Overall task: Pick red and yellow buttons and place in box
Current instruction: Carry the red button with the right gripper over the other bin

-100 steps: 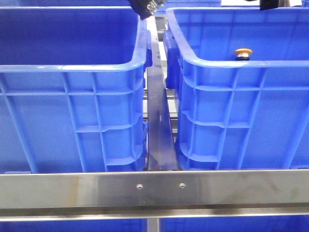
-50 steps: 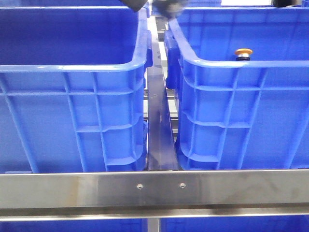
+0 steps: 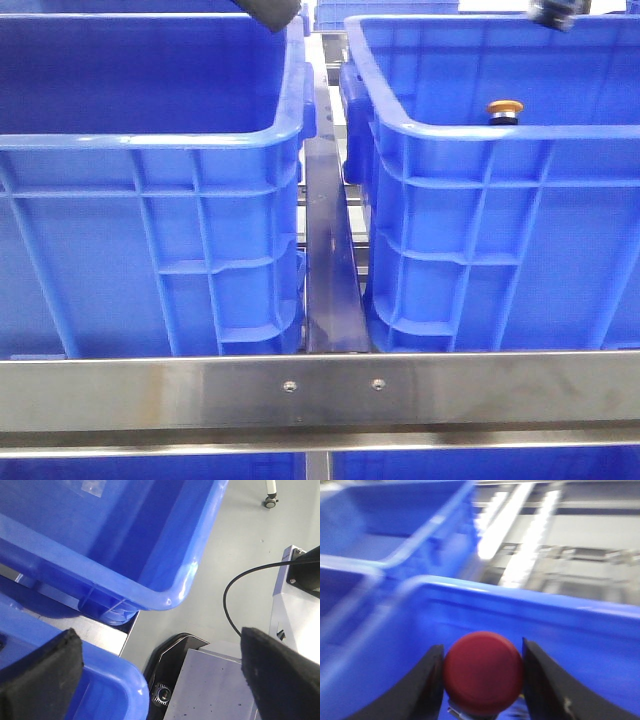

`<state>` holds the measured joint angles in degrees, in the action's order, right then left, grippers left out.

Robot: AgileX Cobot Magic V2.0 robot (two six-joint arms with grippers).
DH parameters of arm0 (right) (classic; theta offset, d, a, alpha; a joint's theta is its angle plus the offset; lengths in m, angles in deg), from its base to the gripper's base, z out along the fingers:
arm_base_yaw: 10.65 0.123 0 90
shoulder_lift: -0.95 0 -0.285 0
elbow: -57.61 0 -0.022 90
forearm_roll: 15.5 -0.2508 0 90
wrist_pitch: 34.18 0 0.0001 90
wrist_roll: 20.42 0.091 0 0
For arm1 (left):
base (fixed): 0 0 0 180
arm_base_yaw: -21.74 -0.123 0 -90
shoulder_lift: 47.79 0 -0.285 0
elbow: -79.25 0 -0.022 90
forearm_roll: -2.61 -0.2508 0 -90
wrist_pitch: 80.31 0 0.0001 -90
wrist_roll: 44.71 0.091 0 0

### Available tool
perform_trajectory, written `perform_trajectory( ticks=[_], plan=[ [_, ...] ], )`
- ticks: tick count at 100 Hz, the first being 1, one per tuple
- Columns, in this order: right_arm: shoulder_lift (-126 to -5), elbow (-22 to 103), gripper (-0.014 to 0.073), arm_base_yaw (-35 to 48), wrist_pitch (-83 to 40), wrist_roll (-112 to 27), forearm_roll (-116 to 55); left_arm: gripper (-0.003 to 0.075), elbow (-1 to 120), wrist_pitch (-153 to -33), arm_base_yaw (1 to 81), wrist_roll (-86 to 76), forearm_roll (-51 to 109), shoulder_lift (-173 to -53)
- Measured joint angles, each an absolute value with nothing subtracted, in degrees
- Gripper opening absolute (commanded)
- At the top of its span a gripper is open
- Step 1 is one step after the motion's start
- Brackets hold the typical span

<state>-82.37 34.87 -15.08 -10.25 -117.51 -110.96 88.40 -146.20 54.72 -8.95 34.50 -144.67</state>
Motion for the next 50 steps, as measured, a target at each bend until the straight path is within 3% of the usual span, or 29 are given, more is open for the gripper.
perform_trajectory(
  ticks=[21, 50],
  plan=[
    [-87.1, 35.0, 0.0134, -15.1, -19.9, -125.8, -115.9, 0.0606, 88.4, -146.2, 54.7, -8.9, 34.4, -144.7],
    [-99.6, 41.7, 0.0134, -15.1, -21.6, -128.4, -118.6, 0.0606, 88.4, -146.2, 54.7, -8.9, 34.4, -144.7]
  ],
)
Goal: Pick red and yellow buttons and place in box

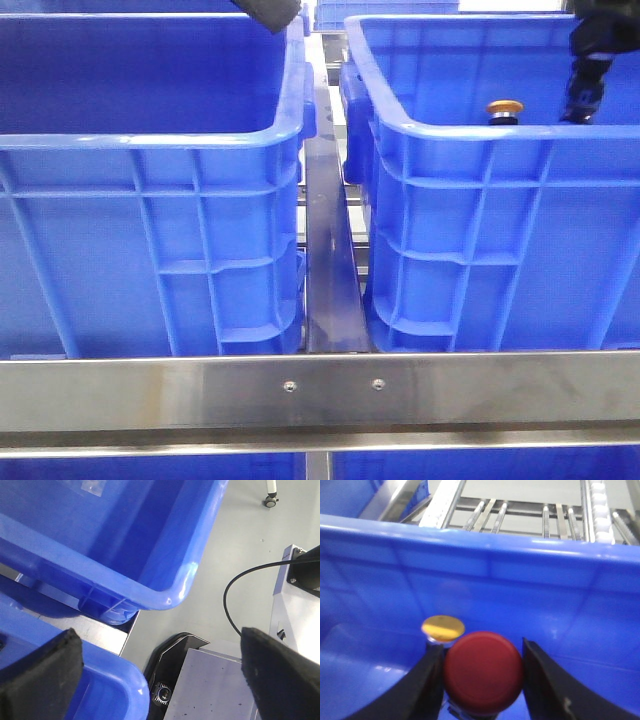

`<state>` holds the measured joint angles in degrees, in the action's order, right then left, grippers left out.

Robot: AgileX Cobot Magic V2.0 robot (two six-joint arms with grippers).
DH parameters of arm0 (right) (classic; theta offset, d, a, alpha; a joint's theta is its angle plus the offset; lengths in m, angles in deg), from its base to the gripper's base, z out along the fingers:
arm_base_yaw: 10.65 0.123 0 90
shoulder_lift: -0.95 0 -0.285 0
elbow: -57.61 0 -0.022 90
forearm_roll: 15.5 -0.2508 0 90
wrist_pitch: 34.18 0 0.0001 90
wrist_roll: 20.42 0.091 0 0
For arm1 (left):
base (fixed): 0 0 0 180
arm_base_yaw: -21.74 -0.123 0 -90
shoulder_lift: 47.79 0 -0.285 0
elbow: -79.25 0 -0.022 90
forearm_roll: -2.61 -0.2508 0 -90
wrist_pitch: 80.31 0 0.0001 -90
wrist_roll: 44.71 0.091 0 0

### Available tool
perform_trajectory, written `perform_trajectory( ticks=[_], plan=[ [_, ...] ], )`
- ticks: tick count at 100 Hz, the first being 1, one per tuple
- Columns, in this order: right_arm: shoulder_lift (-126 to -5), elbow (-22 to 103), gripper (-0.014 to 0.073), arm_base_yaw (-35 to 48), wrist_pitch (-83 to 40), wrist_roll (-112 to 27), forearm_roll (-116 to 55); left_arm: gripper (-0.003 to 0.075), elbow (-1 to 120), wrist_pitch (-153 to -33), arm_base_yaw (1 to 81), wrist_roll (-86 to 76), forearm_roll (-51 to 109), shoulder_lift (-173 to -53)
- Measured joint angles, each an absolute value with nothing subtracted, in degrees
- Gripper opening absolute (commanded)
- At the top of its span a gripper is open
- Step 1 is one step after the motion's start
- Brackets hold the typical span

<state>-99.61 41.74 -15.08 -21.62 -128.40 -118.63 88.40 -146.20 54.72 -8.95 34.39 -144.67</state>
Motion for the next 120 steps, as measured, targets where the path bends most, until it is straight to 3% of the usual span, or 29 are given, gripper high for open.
perform_trajectory(
  ticks=[51, 58, 71, 78, 120],
  plan=[
    [-112.9, 48.3, 0.0138, -15.1, -21.3, -128.5, -119.2, 0.0606, 88.4, -144.0, 54.7, -8.9, 34.4, -144.7],
    [-112.9, 48.6, 0.0197, -15.1, -21.3, -128.5, -119.2, 0.0606, 88.4, -143.9, 54.7, -8.9, 34.4, -144.7],
    [-113.0, 48.6, 0.0426, -15.1, -21.3, -128.5, -119.4, 0.0606, 88.4, -143.9, 54.7, -8.9, 34.4, -144.7],
    [-113.2, 48.6, 0.05, -15.1, -21.3, -128.5, -119.4, 0.0606, 88.4, -143.9, 54.7, -8.9, 34.4, -144.7],
    [-107.5, 45.9, 0.0507, -15.1, -23.1, -128.5, -119.4, 0.058, 88.4, -142.0, 54.7, -8.9, 33.9, -144.3]
  ],
)
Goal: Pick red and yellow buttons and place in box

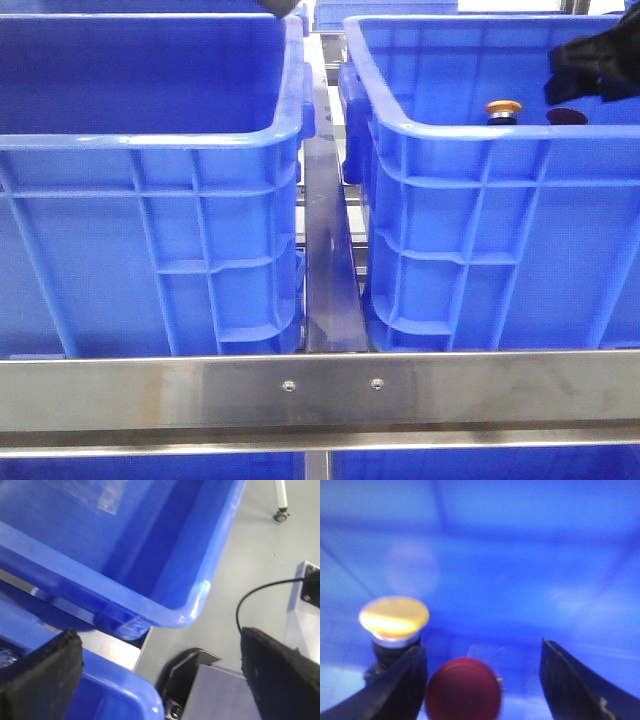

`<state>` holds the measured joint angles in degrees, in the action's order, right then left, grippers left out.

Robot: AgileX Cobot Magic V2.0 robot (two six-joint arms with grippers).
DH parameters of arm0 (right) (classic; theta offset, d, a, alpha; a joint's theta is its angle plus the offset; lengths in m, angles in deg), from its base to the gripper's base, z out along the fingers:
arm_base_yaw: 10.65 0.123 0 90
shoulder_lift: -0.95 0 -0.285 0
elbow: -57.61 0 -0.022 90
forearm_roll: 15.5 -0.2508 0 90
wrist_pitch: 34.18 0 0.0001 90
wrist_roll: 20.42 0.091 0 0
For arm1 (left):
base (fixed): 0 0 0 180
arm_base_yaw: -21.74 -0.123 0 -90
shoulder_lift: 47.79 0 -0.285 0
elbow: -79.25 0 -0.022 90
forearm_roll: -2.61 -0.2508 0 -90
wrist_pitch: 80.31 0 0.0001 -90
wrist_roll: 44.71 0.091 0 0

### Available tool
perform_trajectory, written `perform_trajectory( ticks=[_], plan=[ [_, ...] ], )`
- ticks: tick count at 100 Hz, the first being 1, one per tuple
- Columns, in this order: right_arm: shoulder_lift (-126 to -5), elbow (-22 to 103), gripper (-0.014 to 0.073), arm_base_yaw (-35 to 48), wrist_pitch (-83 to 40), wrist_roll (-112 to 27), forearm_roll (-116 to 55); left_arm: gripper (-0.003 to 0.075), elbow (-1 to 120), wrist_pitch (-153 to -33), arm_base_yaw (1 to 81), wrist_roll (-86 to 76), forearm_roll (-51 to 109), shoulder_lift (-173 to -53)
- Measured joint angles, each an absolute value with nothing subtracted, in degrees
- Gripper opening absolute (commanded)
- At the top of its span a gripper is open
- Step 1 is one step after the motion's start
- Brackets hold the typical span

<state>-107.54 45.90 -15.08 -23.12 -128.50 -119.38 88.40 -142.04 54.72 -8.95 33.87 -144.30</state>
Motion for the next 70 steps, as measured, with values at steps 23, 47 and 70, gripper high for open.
perform_trajectory(
  ticks=[23, 47, 70],
  plan=[
    [-96.7, 37.8, 0.0297, -15.1, -23.8, -128.3, -119.4, 0.0383, 88.4, -136.8, 54.7, -24.2, 23.5, -143.0],
    [-82.2, 28.8, -0.0074, -15.1, -23.8, -128.2, -119.4, -0.002, 84.4, -134.1, 54.7, -36.6, 13.5, -140.8],
    [-67.9, 21.4, -0.0068, -15.1, -21.6, -128.0, -119.4, -0.002, 71.5, -124.5, 54.7, -38.5, 12.6, -132.0]
  ],
)
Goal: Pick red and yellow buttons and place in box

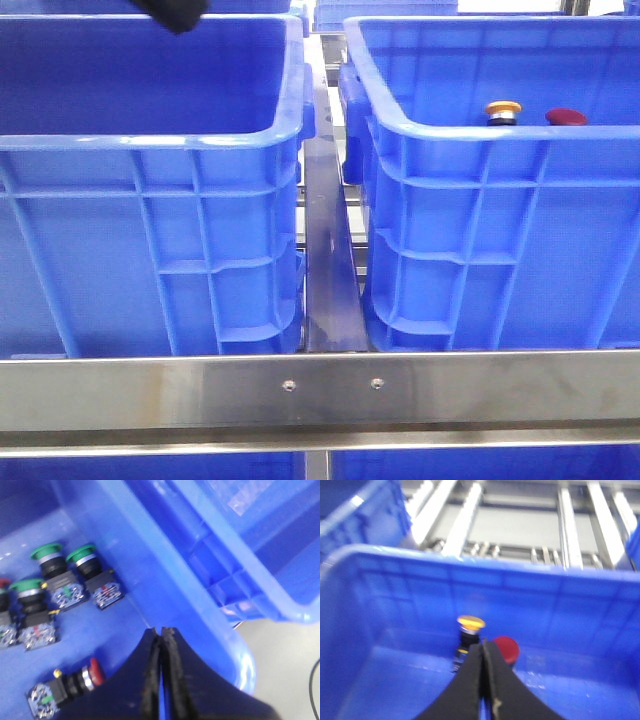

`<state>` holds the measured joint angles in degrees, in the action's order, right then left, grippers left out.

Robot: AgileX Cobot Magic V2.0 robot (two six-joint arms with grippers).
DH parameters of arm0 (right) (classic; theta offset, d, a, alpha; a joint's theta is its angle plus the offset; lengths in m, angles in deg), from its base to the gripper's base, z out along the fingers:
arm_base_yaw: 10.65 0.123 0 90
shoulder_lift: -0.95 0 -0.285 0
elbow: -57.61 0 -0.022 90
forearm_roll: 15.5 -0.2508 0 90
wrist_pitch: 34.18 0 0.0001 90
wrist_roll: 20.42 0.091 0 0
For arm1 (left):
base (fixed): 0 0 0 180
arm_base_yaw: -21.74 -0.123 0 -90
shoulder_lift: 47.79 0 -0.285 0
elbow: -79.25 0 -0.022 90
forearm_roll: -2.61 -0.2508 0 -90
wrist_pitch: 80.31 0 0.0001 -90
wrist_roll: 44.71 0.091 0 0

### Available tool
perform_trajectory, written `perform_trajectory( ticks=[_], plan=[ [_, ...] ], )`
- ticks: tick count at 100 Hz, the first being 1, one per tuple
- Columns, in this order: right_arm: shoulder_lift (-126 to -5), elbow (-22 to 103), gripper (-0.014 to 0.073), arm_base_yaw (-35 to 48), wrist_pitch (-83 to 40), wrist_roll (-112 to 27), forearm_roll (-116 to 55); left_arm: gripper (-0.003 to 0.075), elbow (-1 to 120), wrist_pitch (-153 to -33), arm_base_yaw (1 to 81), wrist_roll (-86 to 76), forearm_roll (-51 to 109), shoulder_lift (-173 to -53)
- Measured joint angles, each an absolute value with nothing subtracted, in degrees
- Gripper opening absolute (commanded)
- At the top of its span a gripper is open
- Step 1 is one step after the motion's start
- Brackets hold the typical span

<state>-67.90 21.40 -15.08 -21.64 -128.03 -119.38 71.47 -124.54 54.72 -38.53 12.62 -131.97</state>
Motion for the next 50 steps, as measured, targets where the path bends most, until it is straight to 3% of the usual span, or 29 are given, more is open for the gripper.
perform_trajectory(
  ticks=[50],
  plan=[
    [-41.2, 6.3, -0.0068, -15.1, -13.7, -127.9, -119.2, -0.002, 42.4, -102.2, 54.7, -38.7, 12.6, -100.1]
  ],
)
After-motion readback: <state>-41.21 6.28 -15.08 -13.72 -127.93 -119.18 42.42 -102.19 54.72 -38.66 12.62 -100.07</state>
